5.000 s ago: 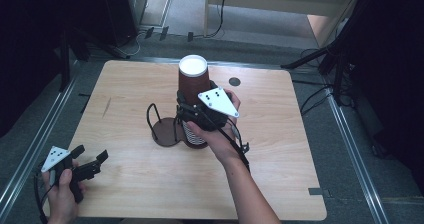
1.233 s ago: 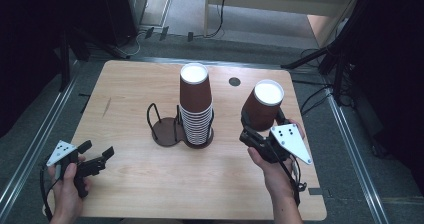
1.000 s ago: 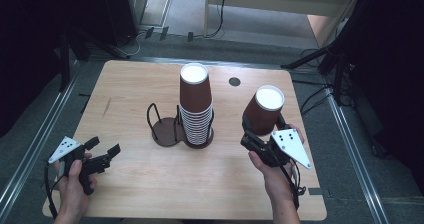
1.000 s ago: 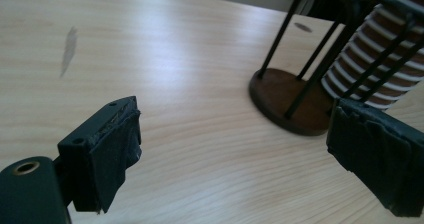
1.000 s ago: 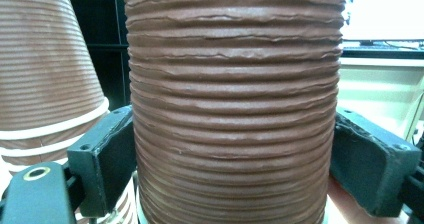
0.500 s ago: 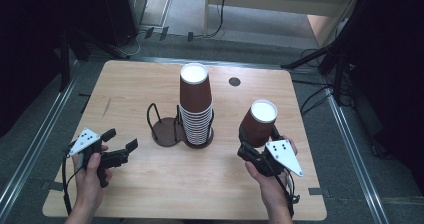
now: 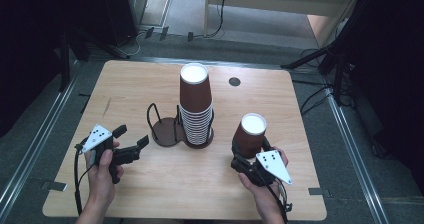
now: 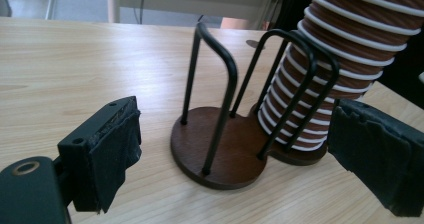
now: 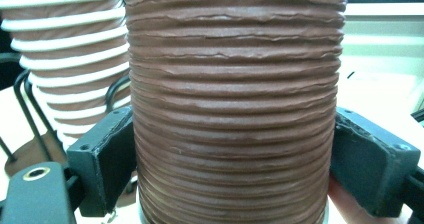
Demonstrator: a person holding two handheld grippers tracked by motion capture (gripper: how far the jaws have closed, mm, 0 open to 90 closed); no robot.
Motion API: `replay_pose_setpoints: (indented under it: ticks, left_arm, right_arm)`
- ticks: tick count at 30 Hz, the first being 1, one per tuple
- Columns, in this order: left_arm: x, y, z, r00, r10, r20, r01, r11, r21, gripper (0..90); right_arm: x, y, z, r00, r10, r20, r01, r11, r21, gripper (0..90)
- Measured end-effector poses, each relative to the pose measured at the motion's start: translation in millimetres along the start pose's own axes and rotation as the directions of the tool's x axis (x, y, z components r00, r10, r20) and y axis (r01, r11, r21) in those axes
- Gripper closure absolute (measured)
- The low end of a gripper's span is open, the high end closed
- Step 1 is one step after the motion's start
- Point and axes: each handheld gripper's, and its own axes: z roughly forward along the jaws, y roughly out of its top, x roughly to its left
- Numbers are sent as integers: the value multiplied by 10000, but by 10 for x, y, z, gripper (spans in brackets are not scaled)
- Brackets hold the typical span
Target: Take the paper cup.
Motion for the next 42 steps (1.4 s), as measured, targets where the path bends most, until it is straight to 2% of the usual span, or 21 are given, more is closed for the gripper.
replay_pose_setpoints:
  ticks: [6,12,15,16,18,22,23,24,25,26,27,28,29,30,31,33,34,39,40,41,42]
  left_arm:
    - [-108,9,38,9979,497,409,-501,9987,83,78]
    - [-256,2,53,9943,711,790,-727,9972,174,78]
    - [-321,-32,71,9894,889,1152,-929,9953,291,77]
    - [-334,-40,80,9874,853,1335,-909,9952,365,77]
    - [-366,-50,93,9827,854,1646,-939,9946,445,76]
    - [-444,-31,97,9667,949,2375,-1111,9923,555,17]
    - [-444,-31,97,9667,949,2375,-1111,9923,555,17]
    - [-459,-23,93,9656,957,2416,-1126,9920,570,17]
    - [-484,-8,90,9634,963,2500,-1141,9918,577,17]
    - [-484,-8,90,9634,963,2500,-1141,9918,577,17]
    - [-517,6,90,9606,1015,2588,-1223,9903,653,16]
    - [-517,6,90,9606,1015,2588,-1223,9903,653,17]
    - [-542,11,95,9591,1063,2622,-1299,9888,740,16]
    - [-560,14,98,9567,1123,2685,-1385,9871,806,16]
    - [-578,14,103,9548,1164,2736,-1452,9855,873,16]
    - [-605,15,115,9512,1164,2858,-1496,9839,973,16]
    - [-624,14,122,9489,1156,2935,-1515,9831,1026,16]
    - [-676,17,147,9417,1252,3122,-1701,9780,1211,16]
    - [-687,18,149,9400,1272,3166,-1733,9773,1218,16]
    - [-696,19,151,9370,1305,3239,-1790,9759,1247,16]
    - [-706,19,156,9325,1294,3372,-1822,9746,1300,16]
  right_arm:
    - [139,-115,-1,9978,-651,-121,654,9976,227,123]
    - [273,-235,-6,9885,-1496,-229,1504,9879,380,123]
    - [329,-274,5,9804,-1930,-391,1946,9800,420,123]
    - [369,-296,10,9733,-2258,-410,2274,9731,369,124]
    - [386,-305,10,9708,-2365,-411,2380,9706,359,124]
    - [477,-359,40,9452,-3255,-246,3263,9446,350,124]
    - [477,-359,40,9452,-3255,-246,3263,9446,350,124]
    - [490,-368,46,9388,-3434,-254,3442,9382,356,124]
    - [518,-385,59,9266,-3752,-241,3758,9261,336,124]
    - [518,-385,59,9266,-3752,-241,3758,9261,336,124]
    - [541,-397,68,9102,-4139,-165,4142,9097,310,124]
    - [541,-397,68,9102,-4139,-165,4142,9097,310,124]
    - [558,-405,72,8948,-4463,-136,4465,8944,246,125]
    - [558,-405,72,8948,-4463,-136,4465,8944,246,125]
    - [577,-414,74,8769,-4806,-67,4806,8767,201,124]
    - [595,-427,77,8564,-5163,-11,5162,8563,135,124]
    - [595,-427,77,8564,-5163,-11,5162,8563,135,124]
    - [654,-487,78,7930,-6092,60,6092,7927,-214,124]
    - [679,-507,76,7714,-6362,83,6361,7709,-331,123]
    - [679,-507,76,7714,-6362,83,6361,7709,-331,123]
    - [688,-511,76,7601,-6496,127,6496,7594,-362,123]
